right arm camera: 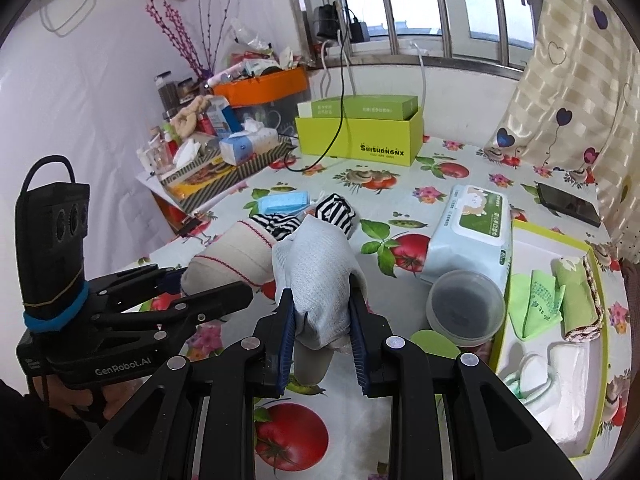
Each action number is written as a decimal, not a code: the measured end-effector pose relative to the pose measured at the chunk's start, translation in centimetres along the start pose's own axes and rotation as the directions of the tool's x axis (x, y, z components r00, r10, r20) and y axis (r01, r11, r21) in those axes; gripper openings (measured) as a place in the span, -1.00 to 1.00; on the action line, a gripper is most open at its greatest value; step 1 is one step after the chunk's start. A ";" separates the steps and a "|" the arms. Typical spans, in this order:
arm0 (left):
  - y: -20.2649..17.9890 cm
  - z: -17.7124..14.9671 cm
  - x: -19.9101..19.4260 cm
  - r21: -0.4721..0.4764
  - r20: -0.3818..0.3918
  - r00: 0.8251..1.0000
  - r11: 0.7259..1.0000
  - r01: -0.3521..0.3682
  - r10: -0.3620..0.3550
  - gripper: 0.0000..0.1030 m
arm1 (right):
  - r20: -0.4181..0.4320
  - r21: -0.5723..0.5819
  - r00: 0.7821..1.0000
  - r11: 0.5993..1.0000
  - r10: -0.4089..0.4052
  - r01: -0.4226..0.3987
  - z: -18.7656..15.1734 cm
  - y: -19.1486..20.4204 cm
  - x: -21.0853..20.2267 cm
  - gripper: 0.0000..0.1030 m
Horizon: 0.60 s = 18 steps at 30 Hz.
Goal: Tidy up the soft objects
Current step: 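Carry the grey sock with right tool to the tray while left carries bandage roll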
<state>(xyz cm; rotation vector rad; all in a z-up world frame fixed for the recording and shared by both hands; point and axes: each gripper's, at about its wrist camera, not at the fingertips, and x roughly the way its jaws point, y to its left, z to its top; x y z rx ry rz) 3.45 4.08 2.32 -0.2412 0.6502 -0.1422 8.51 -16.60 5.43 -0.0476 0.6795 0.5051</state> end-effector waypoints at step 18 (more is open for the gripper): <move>-3.9 1.0 0.4 0.061 0.003 0.999 0.998 0.034 -0.034 -0.08 | 0.064 0.039 0.998 0.999 -0.016 0.014 -0.9 -2.4 -3.2 -0.54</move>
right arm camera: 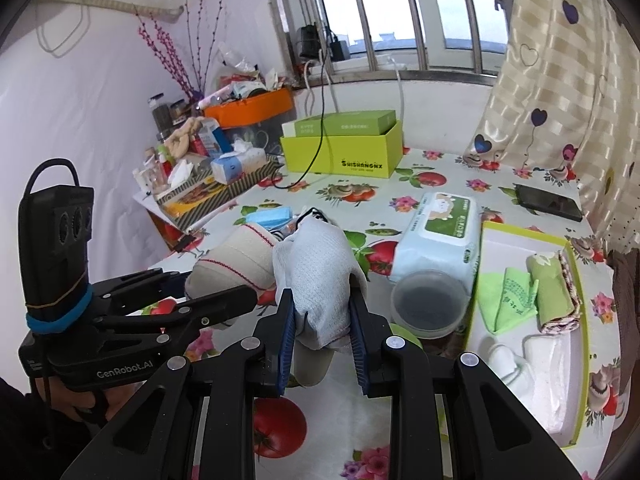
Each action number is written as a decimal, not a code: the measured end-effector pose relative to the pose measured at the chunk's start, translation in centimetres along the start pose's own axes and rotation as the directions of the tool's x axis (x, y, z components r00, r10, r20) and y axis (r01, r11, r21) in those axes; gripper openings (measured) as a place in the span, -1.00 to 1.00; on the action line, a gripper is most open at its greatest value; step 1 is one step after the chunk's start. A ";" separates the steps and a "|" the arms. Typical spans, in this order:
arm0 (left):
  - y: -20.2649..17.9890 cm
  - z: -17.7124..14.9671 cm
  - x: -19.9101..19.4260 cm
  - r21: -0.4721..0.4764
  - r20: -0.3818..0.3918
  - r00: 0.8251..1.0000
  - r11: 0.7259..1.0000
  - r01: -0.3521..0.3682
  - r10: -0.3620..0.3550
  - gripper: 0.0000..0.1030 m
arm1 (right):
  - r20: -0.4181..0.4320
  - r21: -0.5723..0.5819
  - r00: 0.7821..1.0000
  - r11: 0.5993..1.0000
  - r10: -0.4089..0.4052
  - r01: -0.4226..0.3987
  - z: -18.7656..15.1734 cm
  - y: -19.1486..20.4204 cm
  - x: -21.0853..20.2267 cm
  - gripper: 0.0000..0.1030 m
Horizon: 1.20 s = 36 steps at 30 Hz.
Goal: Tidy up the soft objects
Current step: 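Carry the grey sock with right tool to the tray while left carries bandage roll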
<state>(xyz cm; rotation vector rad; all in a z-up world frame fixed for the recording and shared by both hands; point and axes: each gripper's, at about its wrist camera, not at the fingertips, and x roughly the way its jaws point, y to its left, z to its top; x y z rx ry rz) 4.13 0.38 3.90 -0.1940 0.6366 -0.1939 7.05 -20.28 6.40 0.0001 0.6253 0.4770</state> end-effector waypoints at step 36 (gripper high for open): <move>-8.2 2.2 3.6 0.122 -0.032 0.995 0.988 0.095 -0.092 -0.08 | 0.085 0.176 0.986 0.976 -0.147 0.130 -2.6 -9.6 -5.7 -0.54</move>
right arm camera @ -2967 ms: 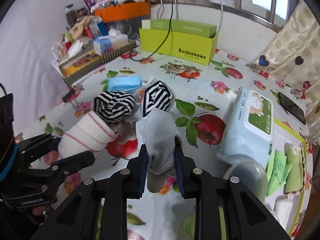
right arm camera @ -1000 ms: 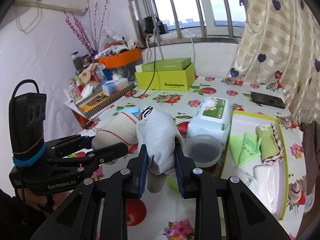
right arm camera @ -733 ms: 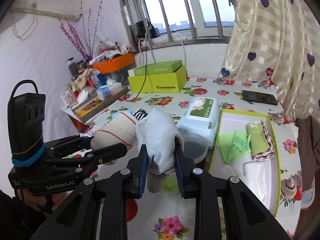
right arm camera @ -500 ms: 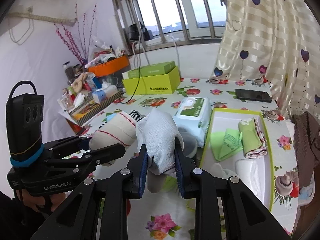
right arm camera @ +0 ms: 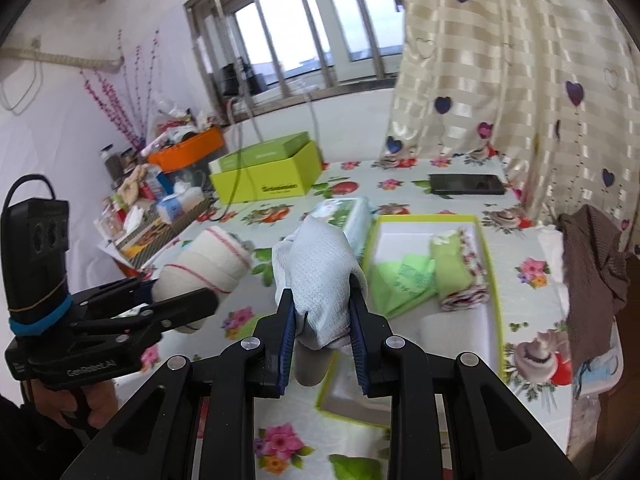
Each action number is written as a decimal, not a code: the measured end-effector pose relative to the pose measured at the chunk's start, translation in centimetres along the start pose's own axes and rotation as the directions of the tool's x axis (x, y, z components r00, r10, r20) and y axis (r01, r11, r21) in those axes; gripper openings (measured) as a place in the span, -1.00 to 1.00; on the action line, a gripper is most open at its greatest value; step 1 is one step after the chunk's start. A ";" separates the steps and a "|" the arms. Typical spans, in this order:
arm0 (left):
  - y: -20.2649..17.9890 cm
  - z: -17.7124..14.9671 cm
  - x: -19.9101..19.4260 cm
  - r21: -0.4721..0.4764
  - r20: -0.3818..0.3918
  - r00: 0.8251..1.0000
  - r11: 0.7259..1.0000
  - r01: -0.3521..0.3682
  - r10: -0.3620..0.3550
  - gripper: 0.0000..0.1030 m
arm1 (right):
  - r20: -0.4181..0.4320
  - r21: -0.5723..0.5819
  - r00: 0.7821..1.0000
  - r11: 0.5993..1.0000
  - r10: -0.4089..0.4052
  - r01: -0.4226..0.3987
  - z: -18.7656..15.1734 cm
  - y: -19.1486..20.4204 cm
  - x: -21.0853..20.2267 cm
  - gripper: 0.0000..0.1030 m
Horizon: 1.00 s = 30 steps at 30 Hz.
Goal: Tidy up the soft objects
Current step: 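Carry the grey sock with right tool to the tray while left carries bandage roll, then lower the grey sock into the tray with right tool while left lowers bandage roll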
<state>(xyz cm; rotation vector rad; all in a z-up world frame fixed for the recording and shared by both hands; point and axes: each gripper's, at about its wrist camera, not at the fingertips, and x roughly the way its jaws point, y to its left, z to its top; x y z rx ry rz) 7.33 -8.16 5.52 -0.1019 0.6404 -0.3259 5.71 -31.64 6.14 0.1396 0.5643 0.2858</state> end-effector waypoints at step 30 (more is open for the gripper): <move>-2.5 1.3 3.9 0.043 -0.047 0.998 0.999 0.032 -0.030 -0.08 | -0.122 0.123 0.973 0.970 -0.194 0.209 -2.7 -9.5 4.1 -0.07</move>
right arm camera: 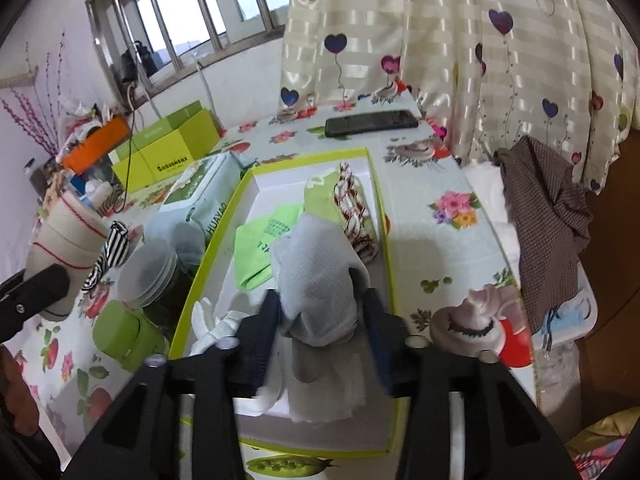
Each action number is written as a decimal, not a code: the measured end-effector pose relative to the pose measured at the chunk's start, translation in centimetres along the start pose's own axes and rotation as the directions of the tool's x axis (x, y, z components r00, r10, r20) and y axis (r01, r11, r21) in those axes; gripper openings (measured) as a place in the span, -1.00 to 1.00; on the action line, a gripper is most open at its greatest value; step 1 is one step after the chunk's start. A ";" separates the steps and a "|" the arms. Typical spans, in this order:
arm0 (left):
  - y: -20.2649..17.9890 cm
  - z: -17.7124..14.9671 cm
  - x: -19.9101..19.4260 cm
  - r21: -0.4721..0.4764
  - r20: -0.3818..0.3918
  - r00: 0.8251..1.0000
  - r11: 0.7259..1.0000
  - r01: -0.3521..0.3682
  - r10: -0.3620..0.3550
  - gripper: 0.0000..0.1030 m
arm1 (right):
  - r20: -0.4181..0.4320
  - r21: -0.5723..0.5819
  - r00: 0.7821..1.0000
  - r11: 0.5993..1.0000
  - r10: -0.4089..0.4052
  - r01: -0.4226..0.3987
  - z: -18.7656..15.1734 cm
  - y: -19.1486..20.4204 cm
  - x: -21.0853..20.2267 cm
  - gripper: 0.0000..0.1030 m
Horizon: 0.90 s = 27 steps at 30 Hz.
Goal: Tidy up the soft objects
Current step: 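Lower the grey sock into the tray with right tool while left lowers bandage roll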
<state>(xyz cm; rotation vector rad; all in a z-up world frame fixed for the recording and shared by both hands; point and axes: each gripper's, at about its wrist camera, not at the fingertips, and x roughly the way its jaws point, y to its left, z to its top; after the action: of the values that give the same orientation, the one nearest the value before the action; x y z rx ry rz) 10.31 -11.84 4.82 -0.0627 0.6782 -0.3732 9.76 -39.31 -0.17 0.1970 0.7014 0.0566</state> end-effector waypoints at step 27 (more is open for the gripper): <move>-2.4 3.1 10.5 -0.013 -0.143 0.989 1.000 -0.024 0.021 -0.08 | 0.090 0.008 0.992 0.995 0.094 -0.095 0.0 -1.7 -2.7 -0.05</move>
<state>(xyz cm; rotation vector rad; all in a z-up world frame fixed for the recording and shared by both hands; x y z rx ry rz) 18.98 -18.07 1.35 -0.0426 0.8231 -0.3532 7.69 -41.27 1.18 0.2433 0.6033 0.1330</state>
